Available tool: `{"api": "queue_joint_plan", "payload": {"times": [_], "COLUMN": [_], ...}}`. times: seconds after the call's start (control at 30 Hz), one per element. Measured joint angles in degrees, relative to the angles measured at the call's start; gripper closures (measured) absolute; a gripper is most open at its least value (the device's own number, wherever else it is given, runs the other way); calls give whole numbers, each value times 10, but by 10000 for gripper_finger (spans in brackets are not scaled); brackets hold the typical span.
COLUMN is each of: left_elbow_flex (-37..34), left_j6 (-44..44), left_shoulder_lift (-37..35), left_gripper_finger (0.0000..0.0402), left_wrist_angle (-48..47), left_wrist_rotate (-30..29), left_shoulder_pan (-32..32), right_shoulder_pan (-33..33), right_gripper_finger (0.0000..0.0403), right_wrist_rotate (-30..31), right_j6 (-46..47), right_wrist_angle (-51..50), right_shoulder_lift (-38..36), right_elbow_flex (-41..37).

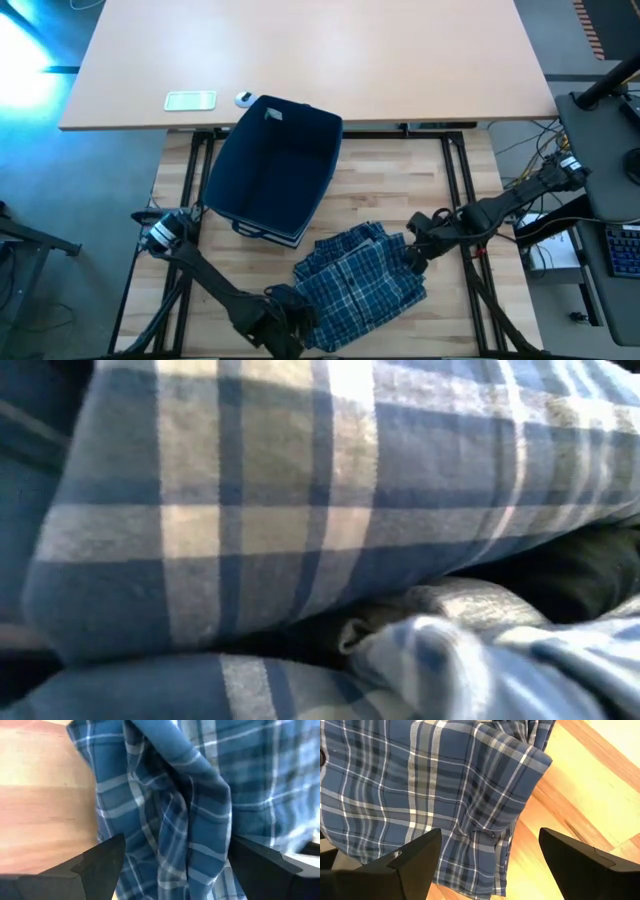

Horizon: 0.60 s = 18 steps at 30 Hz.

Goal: Fold Laundry from Bin
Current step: Put the stacked clothes into the laundry bin

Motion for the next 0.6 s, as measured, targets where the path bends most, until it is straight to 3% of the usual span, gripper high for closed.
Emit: {"api": "queue_joint_plan", "payload": {"times": [0.2, 0.6], "left_elbow_flex": [0, 16], "left_j6": [-2, -6], "left_shoulder_lift": [22, 9], "left_gripper_finger": [77, 77], "left_wrist_angle": [-10, -52], "left_wrist_rotate": [66, 86], "left_shoulder_pan": [26, 13], "right_shoulder_pan": [0, 0], "right_gripper_finger": [74, 74], "right_wrist_rotate": [-12, -15], "right_j6": [1, 7], "right_wrist_angle": [14, 15], "right_shoulder_lift": [20, 23], "right_elbow_flex": [0, -1]}}
